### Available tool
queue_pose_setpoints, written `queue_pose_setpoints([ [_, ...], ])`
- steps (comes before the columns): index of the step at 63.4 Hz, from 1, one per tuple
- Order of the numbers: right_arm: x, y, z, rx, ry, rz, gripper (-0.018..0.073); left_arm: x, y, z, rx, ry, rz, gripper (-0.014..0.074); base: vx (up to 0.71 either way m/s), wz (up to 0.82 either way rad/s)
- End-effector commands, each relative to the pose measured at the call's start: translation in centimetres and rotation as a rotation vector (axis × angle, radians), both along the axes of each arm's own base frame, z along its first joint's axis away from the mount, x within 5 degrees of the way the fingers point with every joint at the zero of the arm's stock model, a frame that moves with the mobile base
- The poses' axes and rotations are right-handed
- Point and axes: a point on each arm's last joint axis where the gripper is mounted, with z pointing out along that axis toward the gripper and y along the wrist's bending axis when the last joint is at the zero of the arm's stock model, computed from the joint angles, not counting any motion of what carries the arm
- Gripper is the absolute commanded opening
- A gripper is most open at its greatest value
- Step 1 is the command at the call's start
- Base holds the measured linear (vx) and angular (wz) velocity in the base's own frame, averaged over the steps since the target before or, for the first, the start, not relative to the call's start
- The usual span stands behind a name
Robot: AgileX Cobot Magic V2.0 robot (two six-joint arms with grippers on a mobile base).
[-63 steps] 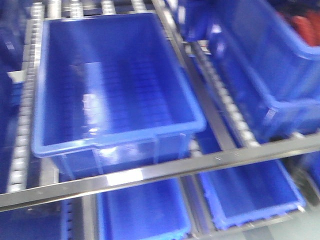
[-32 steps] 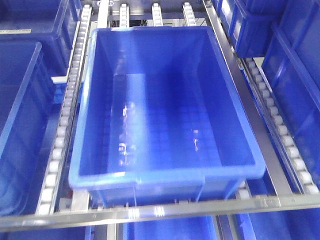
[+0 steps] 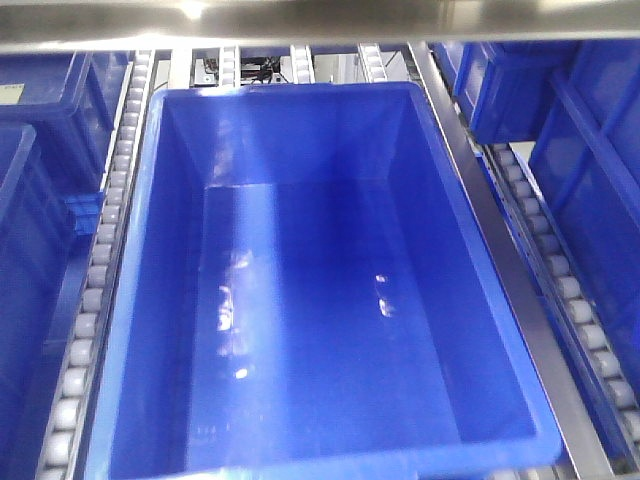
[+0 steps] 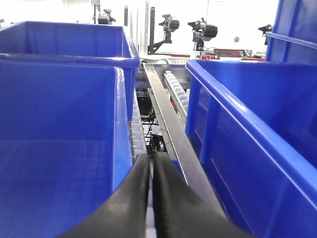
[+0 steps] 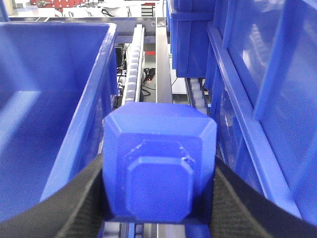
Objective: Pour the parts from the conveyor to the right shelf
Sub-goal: 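Turn toward the shelf and align with an empty blue bin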
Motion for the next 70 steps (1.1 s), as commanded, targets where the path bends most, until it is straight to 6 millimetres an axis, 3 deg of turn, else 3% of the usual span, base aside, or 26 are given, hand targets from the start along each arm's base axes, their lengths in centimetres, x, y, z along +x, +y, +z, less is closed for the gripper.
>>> queue_pose_setpoints([
  [1, 0.10, -0.08, 1.48, -0.002, -0.092, -0.010, -0.0008, 0.00, 0.01, -0.28, -0.013, -0.057, -0.002, -0.0006, 0.15, 0.01],
  [70, 0.10, -0.08, 1.48, -0.002, -0.092, -0.010, -0.0008, 0.00, 0.01, -0.28, -0.013, -0.057, -0.002, -0.0006, 0.06, 0.03],
])
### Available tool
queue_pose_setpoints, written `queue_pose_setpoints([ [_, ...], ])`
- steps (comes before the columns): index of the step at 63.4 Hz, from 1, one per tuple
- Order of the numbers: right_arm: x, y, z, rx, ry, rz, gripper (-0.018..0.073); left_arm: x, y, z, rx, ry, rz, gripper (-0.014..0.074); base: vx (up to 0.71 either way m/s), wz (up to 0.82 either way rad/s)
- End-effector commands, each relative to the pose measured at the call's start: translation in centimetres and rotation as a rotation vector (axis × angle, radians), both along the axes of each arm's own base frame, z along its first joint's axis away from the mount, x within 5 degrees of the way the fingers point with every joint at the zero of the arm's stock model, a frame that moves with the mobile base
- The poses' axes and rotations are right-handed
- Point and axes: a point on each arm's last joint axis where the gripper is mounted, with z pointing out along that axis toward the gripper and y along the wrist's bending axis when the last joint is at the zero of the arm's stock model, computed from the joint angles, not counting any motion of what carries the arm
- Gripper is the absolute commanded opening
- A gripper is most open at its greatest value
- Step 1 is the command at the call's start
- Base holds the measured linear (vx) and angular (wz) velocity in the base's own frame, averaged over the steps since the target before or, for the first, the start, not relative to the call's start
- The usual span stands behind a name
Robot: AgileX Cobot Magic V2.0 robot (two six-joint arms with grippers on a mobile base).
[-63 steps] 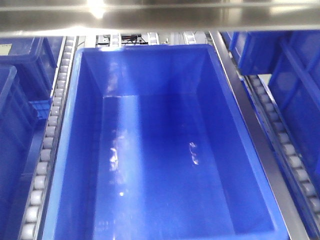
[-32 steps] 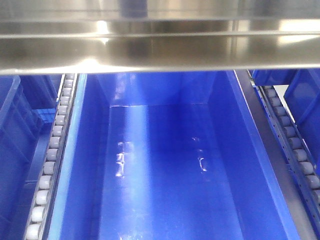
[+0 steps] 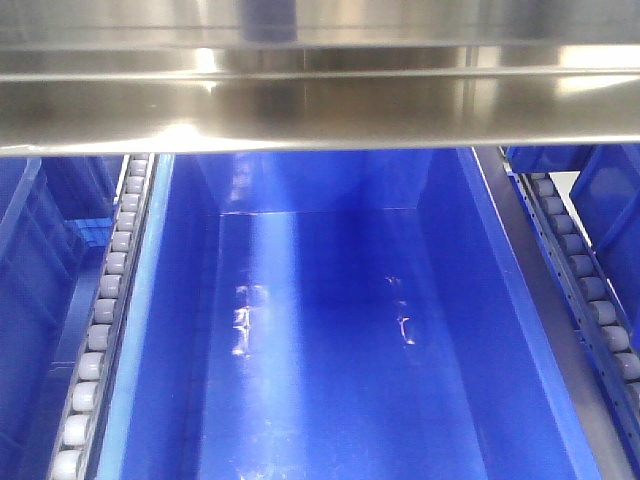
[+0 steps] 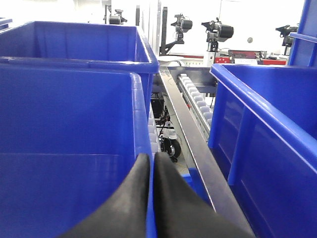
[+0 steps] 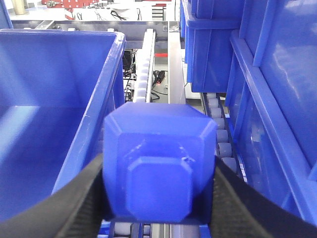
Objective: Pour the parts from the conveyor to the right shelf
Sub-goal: 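Turn toward the shelf and align with an empty blue bin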
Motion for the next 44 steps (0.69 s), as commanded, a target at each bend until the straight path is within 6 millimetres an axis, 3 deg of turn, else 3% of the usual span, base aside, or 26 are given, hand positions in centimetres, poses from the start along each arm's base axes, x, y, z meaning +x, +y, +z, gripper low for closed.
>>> queue_pose_setpoints([
  [1, 0.10, -0.08, 1.48, -0.002, -0.092, -0.010, -0.0008, 0.00, 0.01, -0.28, -0.013, -0.057, -0.002, -0.0006, 0.00, 0.00],
  [44, 0.13, -0.06, 1.97, 0.023, -0.145, -0.011, -0.0008, 0.00, 0.01, -0.28, -0.013, -0.057, -0.002, -0.0006, 0.00, 0.00],
])
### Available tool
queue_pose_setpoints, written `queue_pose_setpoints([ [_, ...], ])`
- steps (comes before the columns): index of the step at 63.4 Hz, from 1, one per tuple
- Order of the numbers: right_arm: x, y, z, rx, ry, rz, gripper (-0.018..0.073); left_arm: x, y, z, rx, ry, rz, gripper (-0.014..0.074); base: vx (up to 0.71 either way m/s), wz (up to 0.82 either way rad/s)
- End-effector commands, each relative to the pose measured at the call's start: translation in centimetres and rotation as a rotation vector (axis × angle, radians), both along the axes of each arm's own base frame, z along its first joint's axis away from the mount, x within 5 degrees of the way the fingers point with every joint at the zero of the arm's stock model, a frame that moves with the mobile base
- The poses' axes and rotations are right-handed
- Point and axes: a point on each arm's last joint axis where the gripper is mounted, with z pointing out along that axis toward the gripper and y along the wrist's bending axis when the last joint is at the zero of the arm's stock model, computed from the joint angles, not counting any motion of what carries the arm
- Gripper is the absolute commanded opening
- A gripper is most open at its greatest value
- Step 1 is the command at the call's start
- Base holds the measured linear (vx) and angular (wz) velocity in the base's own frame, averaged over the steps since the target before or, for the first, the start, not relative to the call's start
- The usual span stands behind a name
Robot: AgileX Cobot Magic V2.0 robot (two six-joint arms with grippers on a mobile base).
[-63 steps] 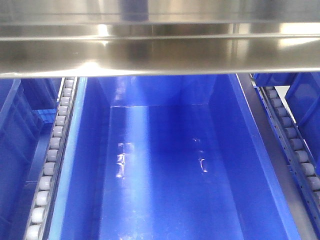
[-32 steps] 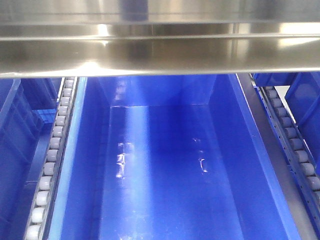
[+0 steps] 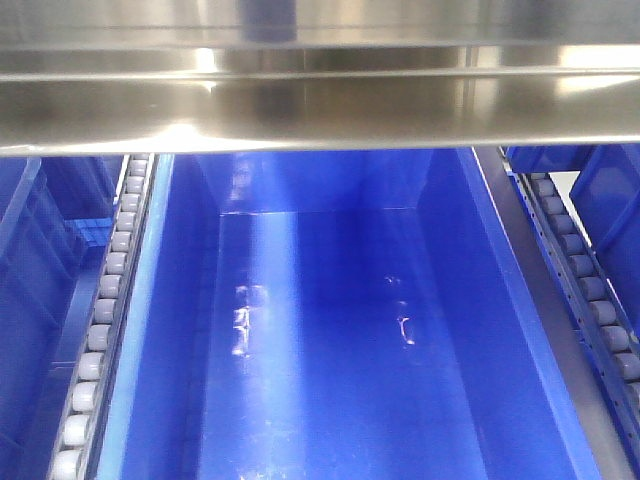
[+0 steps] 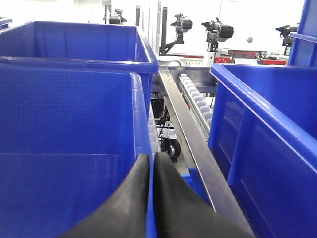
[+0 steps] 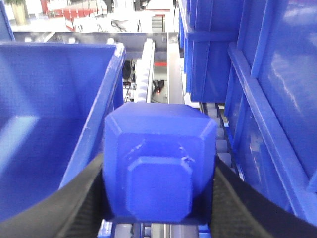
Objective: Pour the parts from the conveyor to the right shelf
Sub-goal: 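Turn toward the shelf and align with an empty blue bin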
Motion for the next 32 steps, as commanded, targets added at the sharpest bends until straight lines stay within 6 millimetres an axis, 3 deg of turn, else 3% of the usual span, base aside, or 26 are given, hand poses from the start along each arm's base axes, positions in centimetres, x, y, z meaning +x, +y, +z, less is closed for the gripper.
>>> queue_pose_setpoints([
  [1, 0.1, -0.1, 1.6, 0.009, -0.108, -0.011, -0.0008, 0.0, 0.0, -0.3, -0.013, -0.057, -0.002, -0.0006, 0.00, 0.00],
  [18, 0.4, -0.1, 1.9, -0.011, -0.103, -0.012, -0.0005, 0.0, 0.0, -0.3, -0.013, -0.057, -0.002, -0.0006, 0.00, 0.00],
  [32, 2.5, 0.4, 4.2, -0.047, -0.047, 0.056, 0.0004, 0.0, 0.0, -0.3, -0.013, -0.057, -0.002, -0.0006, 0.00, 0.00],
])
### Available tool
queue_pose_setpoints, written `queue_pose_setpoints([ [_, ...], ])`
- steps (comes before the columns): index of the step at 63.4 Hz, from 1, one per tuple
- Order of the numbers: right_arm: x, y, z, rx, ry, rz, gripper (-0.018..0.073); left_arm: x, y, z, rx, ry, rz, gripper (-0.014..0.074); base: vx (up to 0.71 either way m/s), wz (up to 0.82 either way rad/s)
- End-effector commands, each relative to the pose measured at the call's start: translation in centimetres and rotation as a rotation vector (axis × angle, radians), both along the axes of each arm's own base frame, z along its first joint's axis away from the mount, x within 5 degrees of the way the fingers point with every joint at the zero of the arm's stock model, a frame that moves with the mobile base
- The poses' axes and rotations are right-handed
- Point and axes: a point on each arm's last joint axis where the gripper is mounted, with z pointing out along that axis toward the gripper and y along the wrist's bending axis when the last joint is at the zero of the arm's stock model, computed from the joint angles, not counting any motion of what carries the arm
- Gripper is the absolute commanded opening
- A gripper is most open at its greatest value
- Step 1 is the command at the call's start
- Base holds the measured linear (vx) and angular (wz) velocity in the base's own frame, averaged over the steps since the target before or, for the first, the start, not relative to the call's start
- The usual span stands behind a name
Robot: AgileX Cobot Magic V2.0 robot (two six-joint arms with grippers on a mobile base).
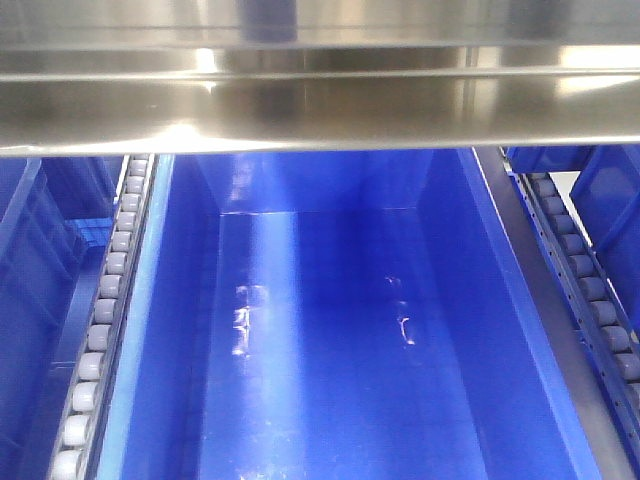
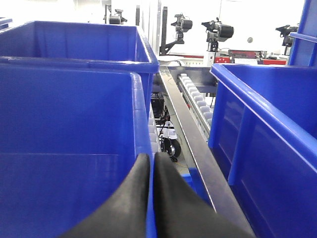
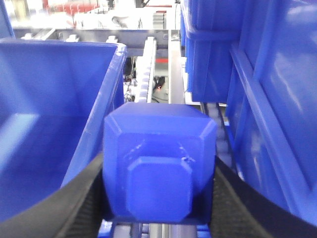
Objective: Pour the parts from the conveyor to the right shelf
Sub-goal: 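Turn toward the shelf and align with an empty blue bin, then lower the right gripper into the blue bin and open it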
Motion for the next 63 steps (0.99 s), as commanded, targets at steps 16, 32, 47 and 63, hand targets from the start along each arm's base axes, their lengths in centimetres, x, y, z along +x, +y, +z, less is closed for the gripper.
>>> queue_pose_setpoints([
  [16, 5.1, 1.7, 4.2, -0.005, 0.040, 0.123, 0.0018, 0.0, 0.0, -0.3, -0.013, -0.057, -0.002, -0.0006, 0.00, 0.00],
  [32, 7.2, 5.8, 5.2, 0.005, 0.080, 0.362, 0.0047, 0.0, 0.0, -0.3, -0.013, -0.057, -0.002, -0.0006, 0.00, 0.00],
  [47, 9.7, 11.6, 3.1, -0.033, 0.156, 0.557, 0.0055, 0.0, 0.0, -0.3, -0.013, -0.057, -0.002, -0.0006, 0.00, 0.00],
  [63, 13.7, 16.2, -0.1, 0.005, 0.253, 0.563, 0.0074, 0.0, 0.0, -0.3, -0.013, -0.057, -0.002, -0.0006, 0.00, 0.00],
])
